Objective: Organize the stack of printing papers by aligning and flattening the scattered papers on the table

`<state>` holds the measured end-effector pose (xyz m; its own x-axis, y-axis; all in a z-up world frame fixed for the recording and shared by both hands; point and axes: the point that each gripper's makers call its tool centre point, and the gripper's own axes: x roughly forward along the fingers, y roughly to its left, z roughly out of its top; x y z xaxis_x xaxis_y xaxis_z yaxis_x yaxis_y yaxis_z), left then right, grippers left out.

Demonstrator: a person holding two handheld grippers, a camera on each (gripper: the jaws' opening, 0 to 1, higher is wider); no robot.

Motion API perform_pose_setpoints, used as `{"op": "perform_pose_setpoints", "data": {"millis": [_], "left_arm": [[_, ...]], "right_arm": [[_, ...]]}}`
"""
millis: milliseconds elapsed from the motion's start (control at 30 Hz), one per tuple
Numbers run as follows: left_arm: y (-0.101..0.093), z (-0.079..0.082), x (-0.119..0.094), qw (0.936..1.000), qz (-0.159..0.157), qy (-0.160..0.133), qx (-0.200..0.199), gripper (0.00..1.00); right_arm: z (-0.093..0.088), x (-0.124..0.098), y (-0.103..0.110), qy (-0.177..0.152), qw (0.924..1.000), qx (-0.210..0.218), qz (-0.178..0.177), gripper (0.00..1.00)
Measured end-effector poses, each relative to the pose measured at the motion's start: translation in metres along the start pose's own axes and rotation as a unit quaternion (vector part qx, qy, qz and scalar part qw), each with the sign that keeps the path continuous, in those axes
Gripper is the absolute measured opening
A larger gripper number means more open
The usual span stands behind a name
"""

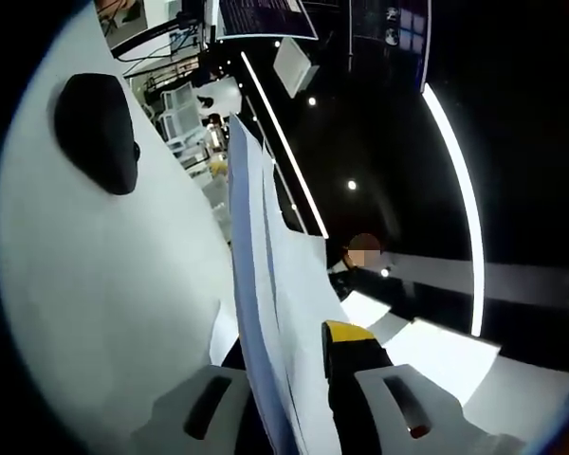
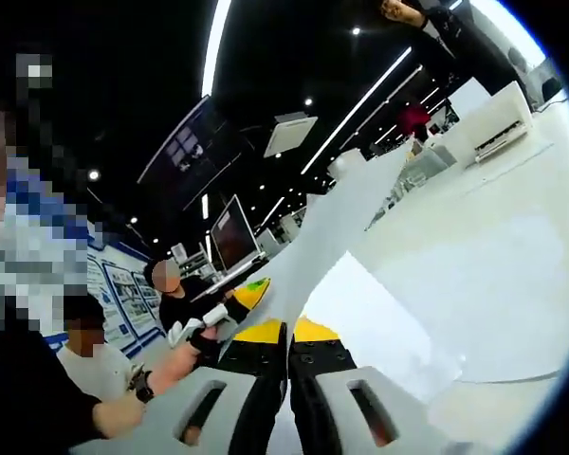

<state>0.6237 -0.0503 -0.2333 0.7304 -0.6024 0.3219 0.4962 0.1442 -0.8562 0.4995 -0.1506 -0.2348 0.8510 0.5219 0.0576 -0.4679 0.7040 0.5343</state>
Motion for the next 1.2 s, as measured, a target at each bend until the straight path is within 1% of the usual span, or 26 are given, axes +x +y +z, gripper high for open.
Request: {"op": "perform_pose_setpoints", "data": {"millis": [233, 367, 800, 1067, 1200], "left_arm": [[0.000, 0.001, 0.000, 1.0000, 0.000, -0.002, -0.001, 0.18], [0.000, 0.001, 0.000, 1.0000, -0.001, -0.004, 0.000, 0.18], [-0.001, 0.001, 0.000, 1.0000, -0.002, -0.004, -0.003, 0.19], [-0.001, -0.001, 0.001, 1.0000, -0.002, 0.003, 0.003, 0.19], [-0.001, -0.001, 0.001, 1.0000, -0.001, 0.003, 0.002, 0.19]], "right_arm": [[-0.002, 0.001, 0.004, -0.003, 1.0000, 0.009, 0.000, 0.00], [-0.007, 0.005, 0.008, 0.004, 0.9999, 0.011, 0.005, 0.00], [-0.017, 0.009, 0.017, 0.023, 0.9995, -0.021, 0.009, 0.00], [-0.020, 0.009, 0.017, 0.029, 0.9993, -0.021, 0.012, 0.00], [-0.024, 0.011, 0.020, 0.034, 0.9990, -0.027, 0.008, 0.00]]}}
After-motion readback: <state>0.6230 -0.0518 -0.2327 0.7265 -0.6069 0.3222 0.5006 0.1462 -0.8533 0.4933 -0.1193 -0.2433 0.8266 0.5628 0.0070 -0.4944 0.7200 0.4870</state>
